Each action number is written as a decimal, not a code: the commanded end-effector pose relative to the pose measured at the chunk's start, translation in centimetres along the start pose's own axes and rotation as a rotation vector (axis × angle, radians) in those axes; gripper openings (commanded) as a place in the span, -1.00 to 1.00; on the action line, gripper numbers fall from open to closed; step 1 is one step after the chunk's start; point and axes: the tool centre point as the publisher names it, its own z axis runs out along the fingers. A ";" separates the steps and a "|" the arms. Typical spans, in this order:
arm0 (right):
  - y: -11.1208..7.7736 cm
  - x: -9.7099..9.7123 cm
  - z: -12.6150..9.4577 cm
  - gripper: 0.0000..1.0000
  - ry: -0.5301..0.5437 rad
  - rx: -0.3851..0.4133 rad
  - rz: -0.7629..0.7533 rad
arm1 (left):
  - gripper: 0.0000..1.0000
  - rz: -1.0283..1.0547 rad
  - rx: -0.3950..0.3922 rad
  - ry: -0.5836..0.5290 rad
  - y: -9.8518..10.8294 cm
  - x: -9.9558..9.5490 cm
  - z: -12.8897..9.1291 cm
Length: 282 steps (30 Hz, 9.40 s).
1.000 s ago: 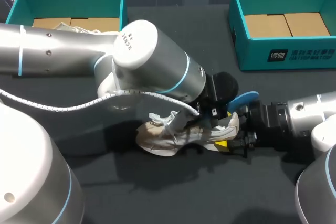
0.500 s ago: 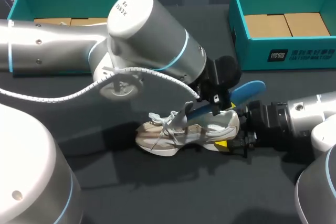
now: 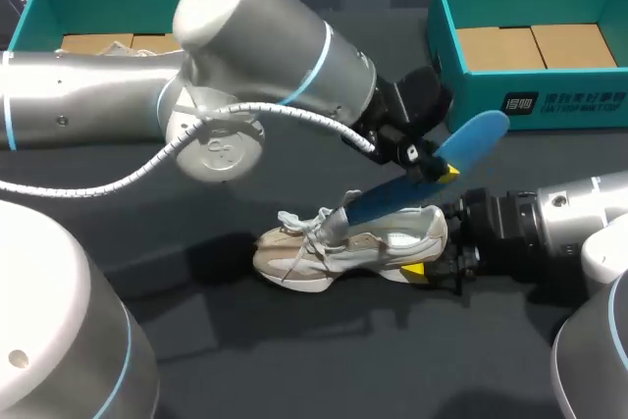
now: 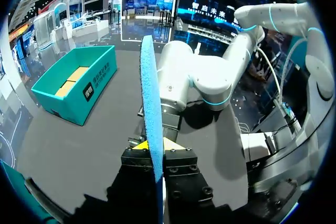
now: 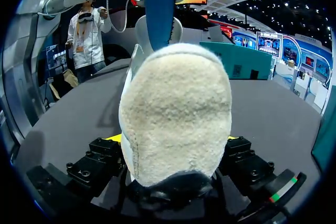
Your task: Take the shoe out of the shoebox, open the shoe tongue, remove and reinsert the insole, then place the shoe into the shoebox
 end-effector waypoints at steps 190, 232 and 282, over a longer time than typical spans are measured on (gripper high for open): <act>8.7 2.2 -4.4 1.00 -0.097 1.139 0.178 | -1.00 -0.349 0.673 0.270 1.3 10.1 -25.2; 6.3 -1.7 2.3 0.86 -0.007 1.161 0.072 | -1.00 -0.349 0.673 0.270 1.3 10.1 -25.2; 9.5 1.0 -1.1 -1.00 -0.233 1.148 0.505 | -1.00 -0.349 0.673 0.270 1.3 10.1 -25.2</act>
